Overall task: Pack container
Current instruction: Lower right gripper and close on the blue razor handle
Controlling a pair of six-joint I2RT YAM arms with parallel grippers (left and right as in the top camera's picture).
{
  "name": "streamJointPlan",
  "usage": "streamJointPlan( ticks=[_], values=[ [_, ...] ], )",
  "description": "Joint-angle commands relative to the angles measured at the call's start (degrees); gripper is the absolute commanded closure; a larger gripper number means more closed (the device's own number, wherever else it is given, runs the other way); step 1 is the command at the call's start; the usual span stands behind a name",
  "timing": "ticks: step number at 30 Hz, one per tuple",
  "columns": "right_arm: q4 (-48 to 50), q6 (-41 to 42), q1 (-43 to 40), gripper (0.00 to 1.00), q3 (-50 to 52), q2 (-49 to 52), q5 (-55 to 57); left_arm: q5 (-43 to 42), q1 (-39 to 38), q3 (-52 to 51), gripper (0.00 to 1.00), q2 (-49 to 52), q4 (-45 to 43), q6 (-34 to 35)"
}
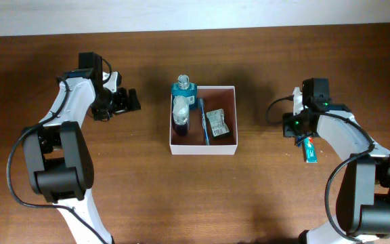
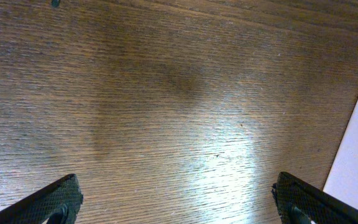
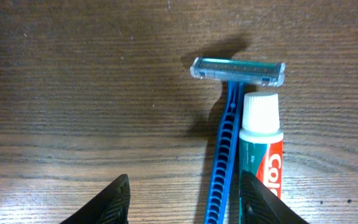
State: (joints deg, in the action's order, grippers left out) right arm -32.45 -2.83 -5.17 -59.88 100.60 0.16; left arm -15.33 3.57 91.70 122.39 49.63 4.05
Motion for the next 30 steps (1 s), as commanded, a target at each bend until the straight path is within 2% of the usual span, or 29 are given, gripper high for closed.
streamJointPlan(
  ticks=[1, 21, 23, 27, 30],
  values=[
    [0.39, 0.00, -0.15, 0.51, 0.59, 0.46, 0.50, 0.17, 0.07, -0.15, 0.01, -0.24, -0.11, -0.68],
    [1.55, -0.28, -1.42, 0.53, 0.57, 5.14, 1.95, 0.17, 0.07, -0.15, 0.01, -0.24, -0.11, -0.68],
    [1.40, -0.09, -2.27, 0.57, 0.57, 5.14, 1.49, 0.17, 0.09, -0.15, 0.01, -0.24, -0.11, -0.68],
    [1.44, -0.11, -3.28, 0.73, 0.57, 5.14, -0.90, 0.17, 0.07, -0.15, 0.01, -0.24, -0.11, -0.68],
    [1.49, -0.13, -3.26, 0.74, 0.57, 5.14, -0.83, 0.17, 0.07, -0.15, 0.01, -0.24, -0.11, -0.68]
  ],
)
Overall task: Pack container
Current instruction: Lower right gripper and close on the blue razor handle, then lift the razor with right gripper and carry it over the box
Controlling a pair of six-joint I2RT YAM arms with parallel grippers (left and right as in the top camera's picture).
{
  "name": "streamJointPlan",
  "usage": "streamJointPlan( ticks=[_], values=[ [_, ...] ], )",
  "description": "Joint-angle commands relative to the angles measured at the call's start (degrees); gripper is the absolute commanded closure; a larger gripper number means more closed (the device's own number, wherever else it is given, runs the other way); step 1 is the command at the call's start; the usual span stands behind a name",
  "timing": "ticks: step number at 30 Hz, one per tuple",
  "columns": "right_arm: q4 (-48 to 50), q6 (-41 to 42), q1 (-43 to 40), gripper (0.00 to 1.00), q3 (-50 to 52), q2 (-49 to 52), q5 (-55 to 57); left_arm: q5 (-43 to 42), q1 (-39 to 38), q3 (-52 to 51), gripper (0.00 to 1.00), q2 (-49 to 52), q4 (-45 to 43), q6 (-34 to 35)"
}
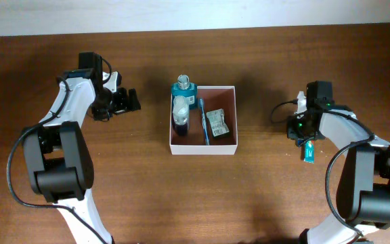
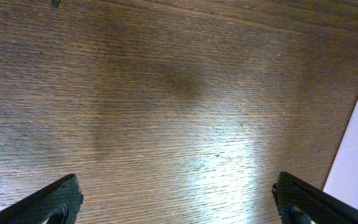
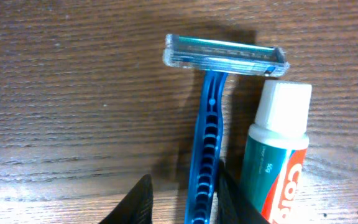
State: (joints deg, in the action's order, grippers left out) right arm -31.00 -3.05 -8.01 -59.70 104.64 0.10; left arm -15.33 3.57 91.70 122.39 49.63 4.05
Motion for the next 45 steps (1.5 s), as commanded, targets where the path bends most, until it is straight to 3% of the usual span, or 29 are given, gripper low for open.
streamJointPlan(
  ticks=[1, 6, 11, 17, 20, 26, 38, 45],
  values=[
    [0.04, 0.09, -0.42, 0.74, 0.39, 1.11, -0.76, 0.17, 0.07, -0.15, 0.01, -0.24, -0.11, -0.68],
    [0.46, 0.07, -0.42, 0.74, 0.39, 1.11, -0.76, 0.17, 0.07, -0.15, 0.01, -0.24, -0.11, -0.68],
    [0.85, 0.09, -0.42, 0.86, 0.39, 1.11, -0.76, 0.17, 0.09, -0.15, 0.01, -0.24, -0.11, -0.68],
    [0.79, 0.11, -0.42, 0.87, 0.39, 1.11, -0.81, 0.17, 0.07, -0.15, 0.00, -0.24, -0.11, -0.68],
    [0.13, 0.52, -0.35, 0.95, 0.13, 1.09, -0.98, 0.17, 0.07, -0.15, 0.01, -0.24, -0.11, -0.68],
    [-4.24, 2.03, -0.24, 0.96, -3.08, 1.05, -1.22, 0.17, 0.09, -0.15, 0.01, -0.24, -0.11, -0.68],
    [-19.54, 5.66, 4.98, 0.96, -18.36, -0.61, -6.38, 0.17, 0.07, -0.15, 0.01, -0.24, -0.11, -0.68],
    [-25.66, 14.40, 13.42, 0.96, -27.80, -1.64, -7.67, 0.17, 0.09, -0.15, 0.01, -0.24, -0.11, -0.68]
  ],
)
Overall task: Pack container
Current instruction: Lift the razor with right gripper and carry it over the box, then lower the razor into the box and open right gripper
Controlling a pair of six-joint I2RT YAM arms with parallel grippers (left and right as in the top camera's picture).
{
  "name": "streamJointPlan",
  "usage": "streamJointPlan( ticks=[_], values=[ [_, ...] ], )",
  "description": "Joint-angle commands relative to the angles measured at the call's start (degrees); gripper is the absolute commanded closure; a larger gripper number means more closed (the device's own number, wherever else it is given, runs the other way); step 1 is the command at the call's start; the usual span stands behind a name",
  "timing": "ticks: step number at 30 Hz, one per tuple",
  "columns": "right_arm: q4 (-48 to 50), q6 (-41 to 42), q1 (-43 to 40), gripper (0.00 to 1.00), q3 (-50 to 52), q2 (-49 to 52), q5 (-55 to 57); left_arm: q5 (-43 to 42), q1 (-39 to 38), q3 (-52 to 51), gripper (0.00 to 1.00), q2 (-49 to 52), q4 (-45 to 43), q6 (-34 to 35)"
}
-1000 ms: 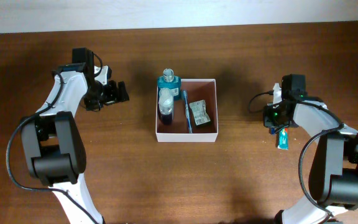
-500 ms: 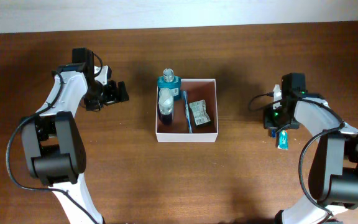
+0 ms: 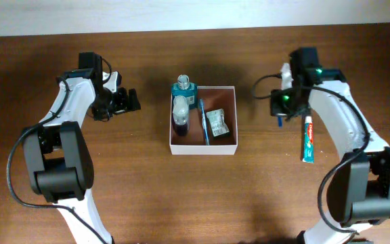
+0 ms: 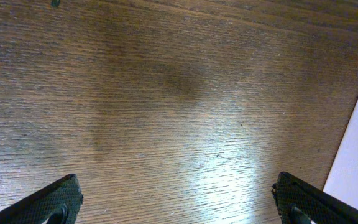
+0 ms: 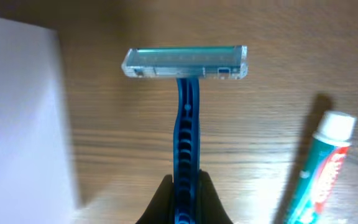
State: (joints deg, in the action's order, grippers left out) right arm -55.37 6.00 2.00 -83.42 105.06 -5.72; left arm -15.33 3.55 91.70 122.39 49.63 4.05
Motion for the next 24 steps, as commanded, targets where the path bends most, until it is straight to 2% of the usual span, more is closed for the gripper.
streamJointPlan(
  ticks=[1, 7, 24],
  values=[
    [-1.62, 5.84, 4.39, 0.96, -4.81, -2.05, -1.86, 0.17, 0.09, -0.15, 0.01, -0.24, -0.11, -0.68],
    [-1.22, 8.37, 11.82, 0.96, -6.71, -2.05, -1.84, 0.17, 0.09, -0.15, 0.01, -0.24, -0.11, -0.68],
    [4.33, 14.32, 22.77, 0.96, -5.16, -0.24, -1.16, 0.17, 0.09, -0.15, 0.01, -0.24, -0.11, -0.68]
  ],
)
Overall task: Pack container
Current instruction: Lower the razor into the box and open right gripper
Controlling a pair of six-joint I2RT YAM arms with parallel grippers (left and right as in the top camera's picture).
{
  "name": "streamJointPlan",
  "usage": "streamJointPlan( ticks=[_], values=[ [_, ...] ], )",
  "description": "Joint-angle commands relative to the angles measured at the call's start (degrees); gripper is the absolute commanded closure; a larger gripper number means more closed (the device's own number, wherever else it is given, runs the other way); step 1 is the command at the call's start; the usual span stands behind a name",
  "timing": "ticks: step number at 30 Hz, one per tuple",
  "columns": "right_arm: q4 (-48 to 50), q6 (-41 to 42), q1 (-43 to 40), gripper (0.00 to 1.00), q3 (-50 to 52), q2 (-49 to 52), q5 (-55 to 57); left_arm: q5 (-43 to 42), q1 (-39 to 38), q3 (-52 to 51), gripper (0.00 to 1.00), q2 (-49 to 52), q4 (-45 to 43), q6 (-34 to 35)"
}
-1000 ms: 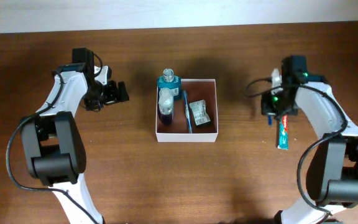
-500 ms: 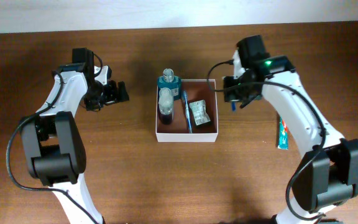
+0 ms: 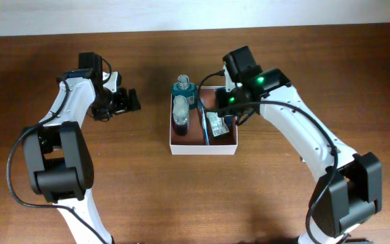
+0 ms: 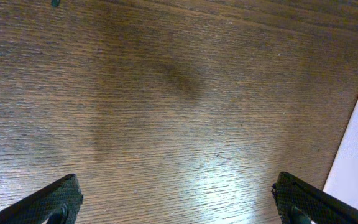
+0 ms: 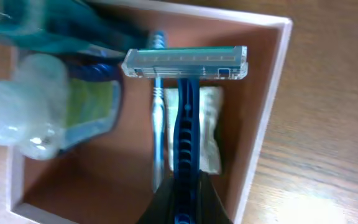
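A white box with a brown floor (image 3: 203, 150) sits mid-table. My right gripper (image 3: 233, 112) hovers over its right half, shut on the handle of a blue razor (image 5: 185, 112). In the right wrist view the gripper (image 5: 184, 194) points the razor's head toward the far wall of the box (image 5: 272, 118). Beneath the razor lie a blue toothbrush (image 5: 158, 124) and a pale sachet (image 5: 211, 140). Bottles (image 5: 55, 106) fill the left side. My left gripper (image 3: 128, 102) is open over bare wood left of the box, its fingers (image 4: 58, 198) wide apart.
A teal bottle (image 3: 183, 87) stands at the box's far left corner, partly over the rim. The box's white edge (image 4: 357, 155) shows at the right of the left wrist view. The right arm (image 3: 303, 139) stretches across the table's right side.
My right gripper has moved left with the razor, from over the bare table right of the box to above the box's right half. The toothpaste tube no longer shows. The left arm has not moved.
The razor lay beside a toothpaste tube at the table's right, my right gripper open over them. Then its fingers had narrowed around the handle. Later it held the razor clear of the table near the box, and now over the box. The left gripper stayed open throughout.
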State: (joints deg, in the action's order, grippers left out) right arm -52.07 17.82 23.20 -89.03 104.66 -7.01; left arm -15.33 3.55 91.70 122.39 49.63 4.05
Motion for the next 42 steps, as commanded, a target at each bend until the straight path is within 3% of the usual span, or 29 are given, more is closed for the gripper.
streamJointPlan(
  ticks=[1, 42],
  values=[
    [1.44, 2.73, 1.90, 0.96, 0.63, 0.72, 0.07, 0.17, 0.09, -0.15, 0.00, -0.24, -0.11, -0.68],
    [3.48, 9.68, 4.22, 0.96, 0.76, 10.27, 2.97, 0.17, 0.09, -0.15, 0.01, -0.24, -0.11, -0.68]
  ],
)
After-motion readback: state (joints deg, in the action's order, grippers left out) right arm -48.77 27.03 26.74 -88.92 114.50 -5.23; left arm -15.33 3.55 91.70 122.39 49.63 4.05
